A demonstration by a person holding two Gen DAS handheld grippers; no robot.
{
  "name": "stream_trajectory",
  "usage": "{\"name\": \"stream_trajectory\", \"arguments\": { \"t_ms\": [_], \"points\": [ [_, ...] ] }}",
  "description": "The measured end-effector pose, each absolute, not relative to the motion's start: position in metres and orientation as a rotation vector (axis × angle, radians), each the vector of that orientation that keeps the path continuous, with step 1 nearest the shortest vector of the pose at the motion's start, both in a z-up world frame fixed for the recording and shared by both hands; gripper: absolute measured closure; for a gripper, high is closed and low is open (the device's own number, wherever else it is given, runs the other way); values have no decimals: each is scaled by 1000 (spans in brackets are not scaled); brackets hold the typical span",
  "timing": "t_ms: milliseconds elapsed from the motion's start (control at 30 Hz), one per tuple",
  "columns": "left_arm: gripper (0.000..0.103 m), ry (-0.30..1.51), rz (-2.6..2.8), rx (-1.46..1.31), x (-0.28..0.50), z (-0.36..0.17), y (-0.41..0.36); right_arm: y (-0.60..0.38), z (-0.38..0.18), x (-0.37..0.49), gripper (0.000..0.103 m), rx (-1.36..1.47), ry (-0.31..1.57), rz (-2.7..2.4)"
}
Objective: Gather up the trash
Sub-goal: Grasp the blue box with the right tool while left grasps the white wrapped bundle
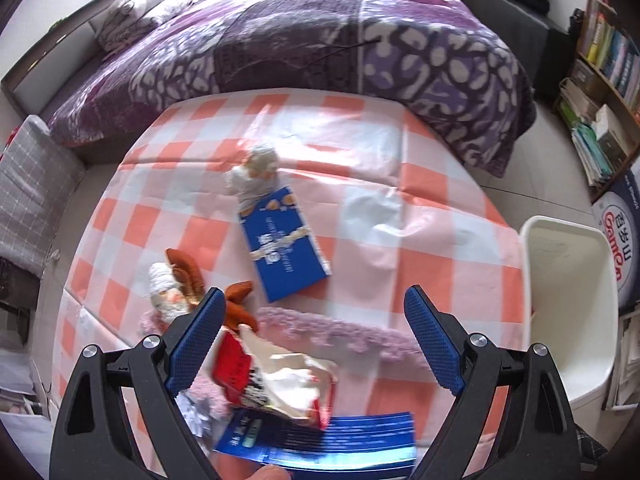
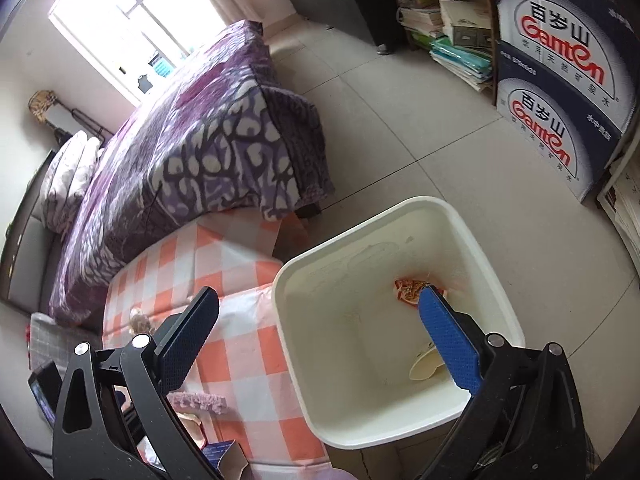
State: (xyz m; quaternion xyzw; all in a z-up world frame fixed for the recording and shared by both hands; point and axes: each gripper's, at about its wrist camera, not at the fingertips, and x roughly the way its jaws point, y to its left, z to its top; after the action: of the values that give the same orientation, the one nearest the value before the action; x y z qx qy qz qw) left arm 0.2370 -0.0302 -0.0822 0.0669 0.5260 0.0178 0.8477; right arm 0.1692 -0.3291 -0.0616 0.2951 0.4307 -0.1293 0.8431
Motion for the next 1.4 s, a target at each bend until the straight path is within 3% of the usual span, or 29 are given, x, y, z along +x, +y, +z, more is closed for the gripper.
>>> {"name": "stream_trajectory", "arguments": {
  "t_ms": [400,533,833,1000,1267,1300,1367,1400],
  "points": [
    [15,1245,215,-188,257,-94,118,-250,-78,192,7,449,1017,-110],
    [23,1304,242,-263,260,-108,147,-221,-79,196,7,386,1030,-1],
    [37,1403,198,-305,268,-143,156,-118,-74,173,7,-72,1024,399],
    [37,1416,174,-336,272,-153,157,-69,-88,145,7,-317,1031,595],
    [37,1413,142,-330,286,-161,157,-29,-118,123,8,-471,1107,739],
    [40,1414,147,-319,287,-161,156,-26,-121,123,9,-478,1116,740],
    [47,1424,162,-291,288,-161,154,-21,-131,124,34,-491,1155,754],
    [51,1427,164,-286,290,-161,155,-18,-137,124,38,-504,1181,759]
  ]
}}
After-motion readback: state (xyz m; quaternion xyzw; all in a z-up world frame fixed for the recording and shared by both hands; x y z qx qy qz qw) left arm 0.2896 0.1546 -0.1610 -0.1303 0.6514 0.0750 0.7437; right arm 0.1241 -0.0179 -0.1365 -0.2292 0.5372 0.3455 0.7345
